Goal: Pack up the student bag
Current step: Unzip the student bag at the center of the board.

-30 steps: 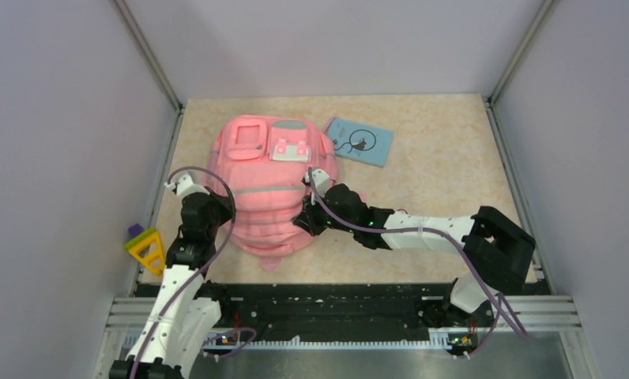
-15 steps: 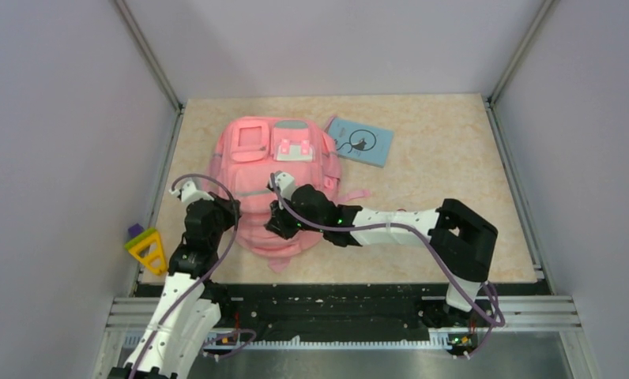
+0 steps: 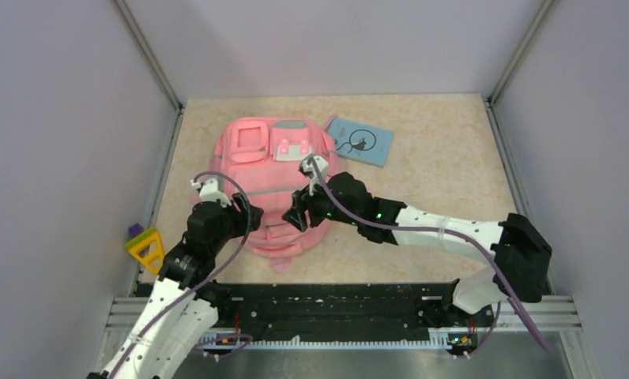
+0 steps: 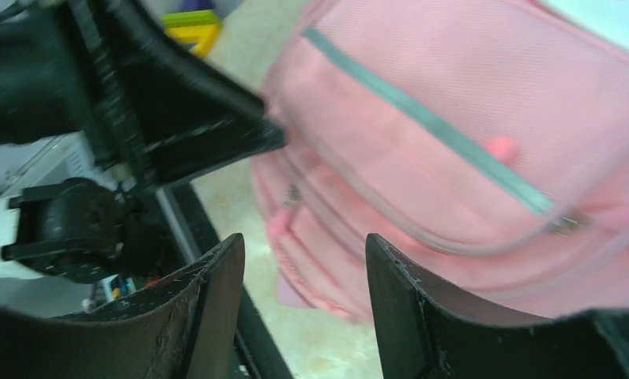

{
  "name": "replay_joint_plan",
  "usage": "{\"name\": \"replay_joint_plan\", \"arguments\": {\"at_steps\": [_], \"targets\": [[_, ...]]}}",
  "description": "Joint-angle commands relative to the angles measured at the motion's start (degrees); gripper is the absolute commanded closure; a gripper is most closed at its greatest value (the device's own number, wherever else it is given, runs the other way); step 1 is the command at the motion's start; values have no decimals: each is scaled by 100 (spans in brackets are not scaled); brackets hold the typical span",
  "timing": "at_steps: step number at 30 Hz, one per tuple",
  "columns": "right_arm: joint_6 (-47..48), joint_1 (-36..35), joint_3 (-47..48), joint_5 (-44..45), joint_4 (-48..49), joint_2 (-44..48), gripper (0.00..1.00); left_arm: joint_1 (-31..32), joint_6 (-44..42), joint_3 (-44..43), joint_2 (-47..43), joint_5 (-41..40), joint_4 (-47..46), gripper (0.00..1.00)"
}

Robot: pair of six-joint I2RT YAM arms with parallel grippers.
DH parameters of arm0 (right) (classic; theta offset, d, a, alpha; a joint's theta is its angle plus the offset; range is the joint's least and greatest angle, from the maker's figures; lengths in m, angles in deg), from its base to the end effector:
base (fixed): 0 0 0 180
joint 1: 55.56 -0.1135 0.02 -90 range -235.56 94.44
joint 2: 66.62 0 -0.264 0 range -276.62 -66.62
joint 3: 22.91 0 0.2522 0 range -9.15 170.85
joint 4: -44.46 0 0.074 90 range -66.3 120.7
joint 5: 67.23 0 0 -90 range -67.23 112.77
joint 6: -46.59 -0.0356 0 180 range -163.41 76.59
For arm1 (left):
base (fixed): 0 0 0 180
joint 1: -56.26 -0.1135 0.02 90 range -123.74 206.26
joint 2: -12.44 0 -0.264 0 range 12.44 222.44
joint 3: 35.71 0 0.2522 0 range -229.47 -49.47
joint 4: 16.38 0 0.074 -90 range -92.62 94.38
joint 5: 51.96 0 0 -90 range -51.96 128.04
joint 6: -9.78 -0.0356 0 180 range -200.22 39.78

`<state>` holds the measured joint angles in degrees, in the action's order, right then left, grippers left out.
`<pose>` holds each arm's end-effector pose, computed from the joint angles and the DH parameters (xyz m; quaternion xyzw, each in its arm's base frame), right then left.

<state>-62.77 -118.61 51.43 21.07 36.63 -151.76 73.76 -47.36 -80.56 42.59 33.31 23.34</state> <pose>0.1573 0.3118 0.2943 -0.3102 0.7506 0.3933 0.4309 0.1295 -0.0378 0.2638 -0.1346 0.8322 -0.1968 0.5005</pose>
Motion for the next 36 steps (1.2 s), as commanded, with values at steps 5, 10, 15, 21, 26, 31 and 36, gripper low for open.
{"name": "replay_joint_plan", "arguments": {"at_steps": [5,10,15,21,26,31,36], "targets": [[-263,1095,-822,20,-147,647,40,1380,522,-10,362,591,475,41],[-403,1145,-1091,-5,146,641,36,1637,755,-8,606,238,632,42],[-771,1139,-1500,-267,840,499,36,1718,780,-76,703,-280,890,44],[-1050,1125,-1731,-417,1316,312,39,1759,748,6,871,-332,738,46],[-1372,1082,-1998,-314,1851,252,39,1758,796,83,968,-272,346,52],[-1650,1009,-2229,-90,2210,143,37,1763,826,127,973,-411,217,65],[-2059,992,-2449,-200,2890,-146,36,1763,858,203,905,-489,213,84]]}}
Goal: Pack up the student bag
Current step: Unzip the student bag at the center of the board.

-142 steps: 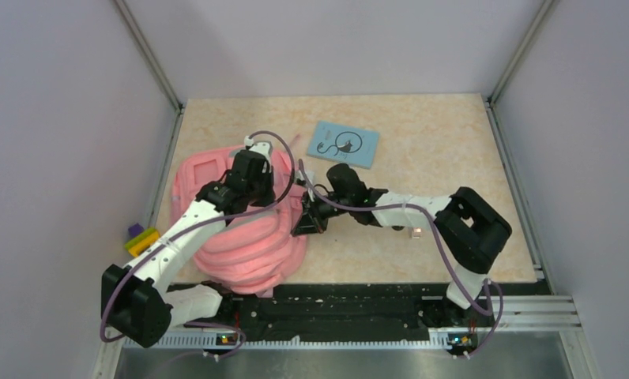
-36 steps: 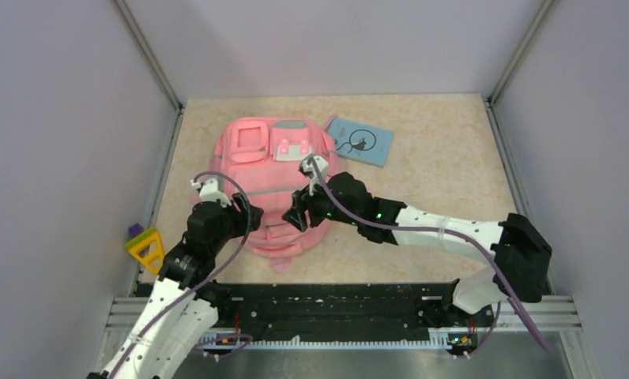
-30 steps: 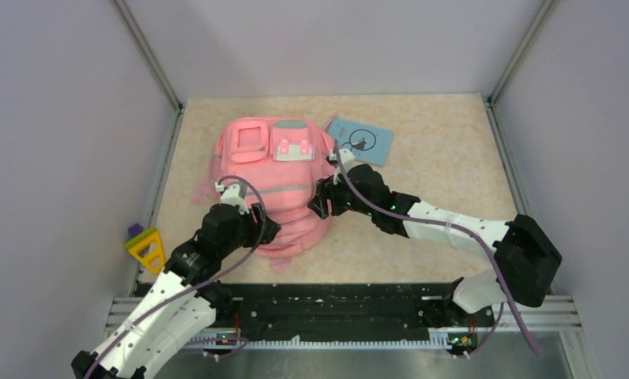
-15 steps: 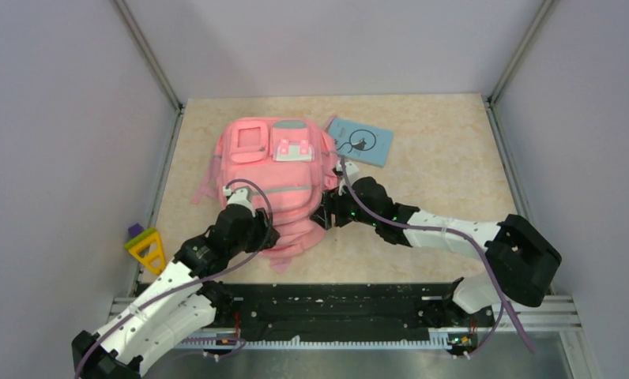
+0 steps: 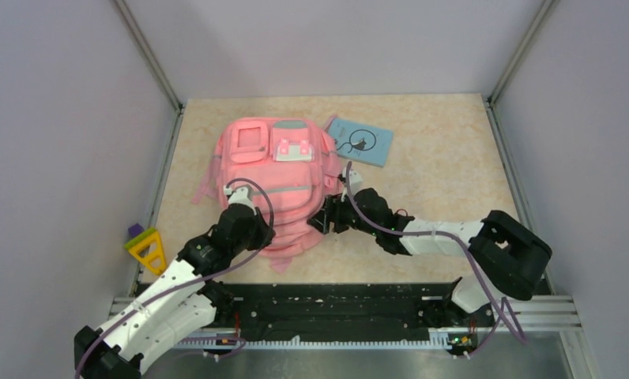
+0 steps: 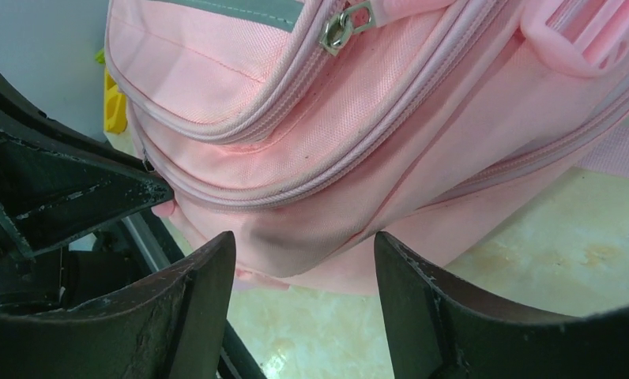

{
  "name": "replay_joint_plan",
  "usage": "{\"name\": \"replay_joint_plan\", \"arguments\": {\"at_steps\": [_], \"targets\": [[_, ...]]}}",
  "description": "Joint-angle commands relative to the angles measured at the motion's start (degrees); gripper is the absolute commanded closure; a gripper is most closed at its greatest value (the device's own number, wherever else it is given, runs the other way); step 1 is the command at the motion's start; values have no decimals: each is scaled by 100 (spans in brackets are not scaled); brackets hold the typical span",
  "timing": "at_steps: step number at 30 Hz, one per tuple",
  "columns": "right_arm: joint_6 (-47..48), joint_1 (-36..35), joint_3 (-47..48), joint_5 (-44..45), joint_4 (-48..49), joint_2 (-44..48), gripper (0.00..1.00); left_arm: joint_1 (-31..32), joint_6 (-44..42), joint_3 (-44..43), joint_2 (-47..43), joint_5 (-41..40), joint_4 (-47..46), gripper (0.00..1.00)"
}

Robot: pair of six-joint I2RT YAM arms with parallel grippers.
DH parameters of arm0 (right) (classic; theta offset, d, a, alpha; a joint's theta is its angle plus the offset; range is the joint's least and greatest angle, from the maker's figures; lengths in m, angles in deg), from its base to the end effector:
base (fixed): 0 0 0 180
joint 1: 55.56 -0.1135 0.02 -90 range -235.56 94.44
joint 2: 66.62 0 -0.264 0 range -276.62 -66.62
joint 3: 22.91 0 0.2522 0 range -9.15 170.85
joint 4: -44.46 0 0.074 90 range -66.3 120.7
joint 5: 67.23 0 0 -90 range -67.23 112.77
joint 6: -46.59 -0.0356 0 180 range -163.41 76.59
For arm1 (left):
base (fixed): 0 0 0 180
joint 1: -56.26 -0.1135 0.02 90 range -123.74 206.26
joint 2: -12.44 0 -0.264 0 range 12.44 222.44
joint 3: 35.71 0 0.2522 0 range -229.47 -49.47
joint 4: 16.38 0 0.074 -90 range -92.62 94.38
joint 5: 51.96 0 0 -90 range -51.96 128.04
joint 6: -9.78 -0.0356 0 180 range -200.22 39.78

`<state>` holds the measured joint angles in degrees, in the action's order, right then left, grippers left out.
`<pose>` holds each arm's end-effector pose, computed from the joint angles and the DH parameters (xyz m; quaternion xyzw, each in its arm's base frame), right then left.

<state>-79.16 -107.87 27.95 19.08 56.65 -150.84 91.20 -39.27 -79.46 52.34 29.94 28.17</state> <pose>0.1854 0.2437 0.1979 -0.1367 0.8133 0.4117 0.3877 0.1274 -0.0829 0.2285 -0.0769 0.9038 -0.2052 0.3676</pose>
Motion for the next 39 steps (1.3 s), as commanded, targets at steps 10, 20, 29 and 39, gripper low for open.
{"name": "replay_joint_plan", "arguments": {"at_steps": [10,20,29,39], "targets": [[-717,-150,73,-147,1936,-1077,81,17,16,47,-265,-466,-102,100],[191,499,-346,791,661,255,100,-263,-579,-749,-395,-1502,617,100],[850,1803,-154,-8,-201,451,100,-1645,-1611,-1261,134,-875,869,100],[838,2015,231,-671,-604,716,69,-2158,-2392,-1834,1219,-324,160,100]]}}
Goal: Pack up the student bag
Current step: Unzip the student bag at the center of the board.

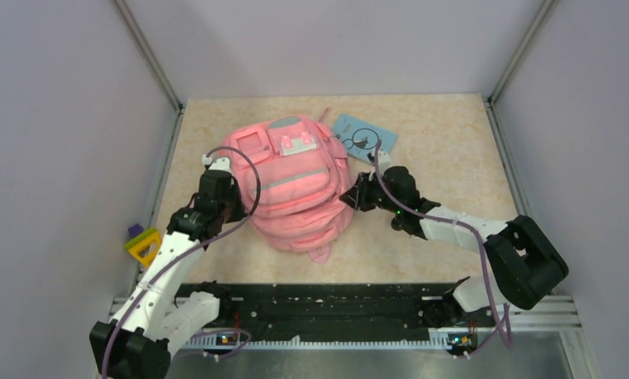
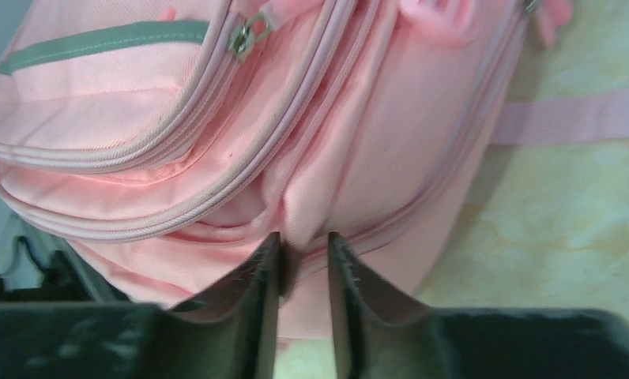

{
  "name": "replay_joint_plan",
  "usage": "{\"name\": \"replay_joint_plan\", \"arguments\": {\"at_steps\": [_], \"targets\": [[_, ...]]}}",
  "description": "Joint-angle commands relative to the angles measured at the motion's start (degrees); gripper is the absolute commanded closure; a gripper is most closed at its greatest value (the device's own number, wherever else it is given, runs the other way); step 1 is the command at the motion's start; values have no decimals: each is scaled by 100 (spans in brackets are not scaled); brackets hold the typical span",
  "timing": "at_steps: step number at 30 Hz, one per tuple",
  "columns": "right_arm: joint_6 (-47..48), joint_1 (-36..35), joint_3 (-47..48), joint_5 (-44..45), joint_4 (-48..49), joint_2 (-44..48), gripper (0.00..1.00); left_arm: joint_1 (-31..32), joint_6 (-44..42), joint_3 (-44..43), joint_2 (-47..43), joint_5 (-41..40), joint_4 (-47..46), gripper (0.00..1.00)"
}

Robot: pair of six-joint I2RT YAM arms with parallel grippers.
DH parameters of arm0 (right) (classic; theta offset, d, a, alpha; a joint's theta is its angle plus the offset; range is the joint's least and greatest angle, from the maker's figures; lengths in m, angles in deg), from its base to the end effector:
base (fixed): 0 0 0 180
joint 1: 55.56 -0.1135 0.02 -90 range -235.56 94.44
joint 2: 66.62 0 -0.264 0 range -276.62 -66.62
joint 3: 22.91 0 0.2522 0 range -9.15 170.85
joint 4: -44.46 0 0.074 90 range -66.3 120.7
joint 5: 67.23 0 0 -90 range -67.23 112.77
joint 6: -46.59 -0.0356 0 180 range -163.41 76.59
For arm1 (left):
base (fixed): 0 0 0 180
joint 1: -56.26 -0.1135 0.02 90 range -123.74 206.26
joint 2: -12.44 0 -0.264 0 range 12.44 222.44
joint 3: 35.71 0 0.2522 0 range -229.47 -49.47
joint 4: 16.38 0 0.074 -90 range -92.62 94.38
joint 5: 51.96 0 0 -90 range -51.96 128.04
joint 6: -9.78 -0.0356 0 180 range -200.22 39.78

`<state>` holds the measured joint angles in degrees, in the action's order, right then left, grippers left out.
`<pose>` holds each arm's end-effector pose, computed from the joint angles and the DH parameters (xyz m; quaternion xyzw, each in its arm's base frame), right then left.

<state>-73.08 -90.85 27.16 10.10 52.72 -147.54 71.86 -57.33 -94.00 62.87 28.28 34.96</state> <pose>0.2365 0.1769 0.2031 -0.1017 0.8228 0.3736 0.4160 0.1758 -0.0428 0.2764 -0.0917 0.9114 -0.0559 0.3972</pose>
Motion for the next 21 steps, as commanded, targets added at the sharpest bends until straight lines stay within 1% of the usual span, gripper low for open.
{"name": "replay_joint_plan", "arguments": {"at_steps": [1,2,3,4,6,9,12,16,21], "targets": [[128,312,277,138,-199,448,58,-224,-659,-374,183,34,-584,100],[10,312,220,62,-161,518,50,-224,-697,-347,175,149,-626,100],[-151,312,139,-1,-107,607,45,-224,-736,-318,143,249,-669,100],[-311,312,37,-61,14,690,44,-224,-793,-278,117,319,-693,100],[-720,303,-205,-260,394,891,42,-224,-925,-242,65,539,-701,100],[-1493,234,-691,-452,1296,1085,42,-224,-1165,-240,54,852,-670,100],[-2060,-40,-955,-234,2012,1175,42,-221,-1279,-229,39,944,-676,100],[-2387,-525,-1025,229,2518,1026,40,-223,-1272,-108,-28,1297,-857,100],[-2616,-895,-895,414,3048,453,39,-221,-1314,-43,-36,1535,-907,100]]}}
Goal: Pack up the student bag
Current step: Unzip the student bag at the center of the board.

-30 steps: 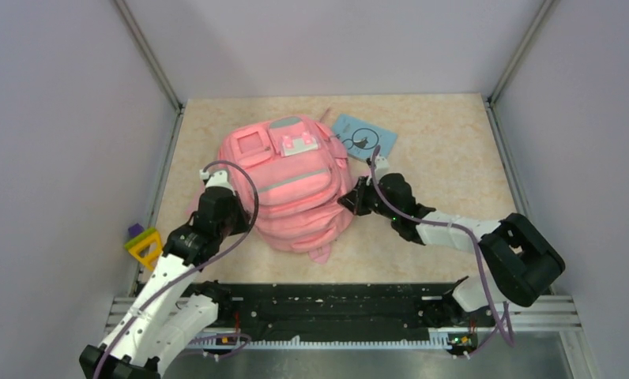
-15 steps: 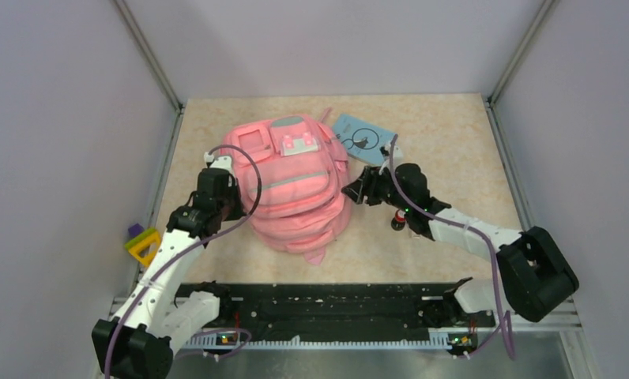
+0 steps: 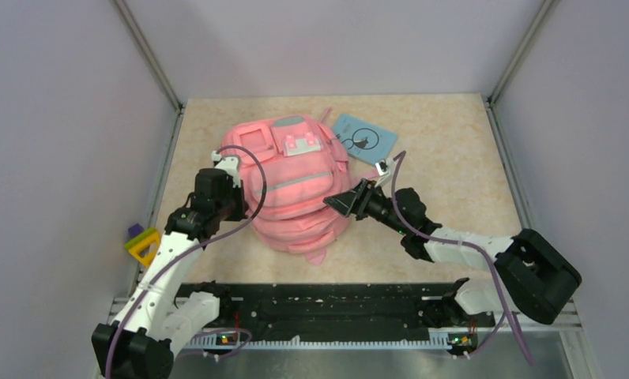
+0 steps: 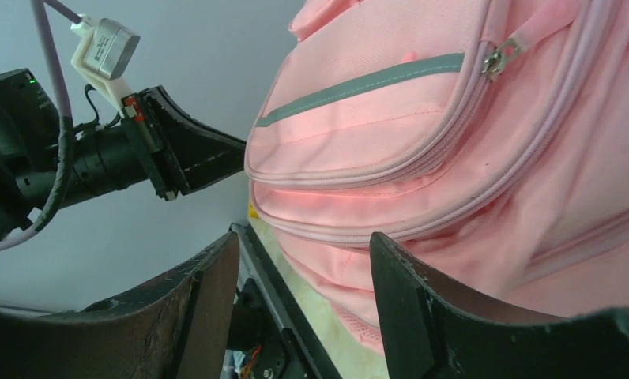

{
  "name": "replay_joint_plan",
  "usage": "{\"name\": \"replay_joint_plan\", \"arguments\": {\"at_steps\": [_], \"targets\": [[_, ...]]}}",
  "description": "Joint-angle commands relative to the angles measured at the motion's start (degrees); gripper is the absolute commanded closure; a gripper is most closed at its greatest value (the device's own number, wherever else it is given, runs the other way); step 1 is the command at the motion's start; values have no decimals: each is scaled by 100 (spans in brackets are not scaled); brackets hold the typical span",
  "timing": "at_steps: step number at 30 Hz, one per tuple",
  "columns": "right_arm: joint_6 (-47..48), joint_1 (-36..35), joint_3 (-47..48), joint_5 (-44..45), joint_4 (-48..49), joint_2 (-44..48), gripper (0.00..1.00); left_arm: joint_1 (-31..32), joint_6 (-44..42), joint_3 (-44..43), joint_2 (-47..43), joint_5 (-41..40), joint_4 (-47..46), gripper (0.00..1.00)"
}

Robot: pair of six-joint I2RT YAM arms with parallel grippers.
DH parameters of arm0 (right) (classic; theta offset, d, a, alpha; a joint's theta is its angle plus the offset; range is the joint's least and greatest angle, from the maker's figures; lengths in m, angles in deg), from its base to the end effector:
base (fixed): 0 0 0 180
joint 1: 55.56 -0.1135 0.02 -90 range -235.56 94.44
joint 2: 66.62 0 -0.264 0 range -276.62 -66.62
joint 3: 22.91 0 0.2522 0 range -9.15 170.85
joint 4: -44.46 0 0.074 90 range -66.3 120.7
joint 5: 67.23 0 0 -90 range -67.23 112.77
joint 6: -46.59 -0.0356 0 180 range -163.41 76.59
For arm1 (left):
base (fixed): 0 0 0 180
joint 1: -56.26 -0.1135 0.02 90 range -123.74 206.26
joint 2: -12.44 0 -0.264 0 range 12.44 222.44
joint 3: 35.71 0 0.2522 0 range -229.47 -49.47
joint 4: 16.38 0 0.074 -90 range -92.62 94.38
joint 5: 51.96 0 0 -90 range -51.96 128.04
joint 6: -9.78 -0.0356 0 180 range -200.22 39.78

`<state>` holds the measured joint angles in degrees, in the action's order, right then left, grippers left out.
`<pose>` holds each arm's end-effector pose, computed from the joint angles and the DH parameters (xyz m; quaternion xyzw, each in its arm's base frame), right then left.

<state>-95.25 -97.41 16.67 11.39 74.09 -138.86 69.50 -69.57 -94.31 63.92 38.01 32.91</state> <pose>0.1894 0.1791 0.2231 -0.0051 0.7252 0.5487 0.4159 0.1821 -0.0428 0.2777 0.0206 0.9139 -0.0837 0.3967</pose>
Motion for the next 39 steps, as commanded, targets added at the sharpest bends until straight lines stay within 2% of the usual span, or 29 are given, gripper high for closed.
{"name": "replay_joint_plan", "arguments": {"at_steps": [1,14,18,23,30,39], "targets": [[-443,-283,178,299,1000,-545,39,14,-94,-2,-143,637,-716,100],[-863,-774,10,983,1908,-1390,39,17,-92,16,-182,784,-766,100],[-900,-1059,-377,1606,2100,-1137,39,13,-86,28,-204,661,-745,100],[-743,-1358,-667,2190,1734,-541,38,13,-64,20,-180,611,-740,100],[-394,-1350,-251,2221,1720,-941,38,13,-55,24,-175,645,-740,100],[-498,-1263,45,2091,2052,-1600,40,13,-46,28,-208,723,-766,100]]}}
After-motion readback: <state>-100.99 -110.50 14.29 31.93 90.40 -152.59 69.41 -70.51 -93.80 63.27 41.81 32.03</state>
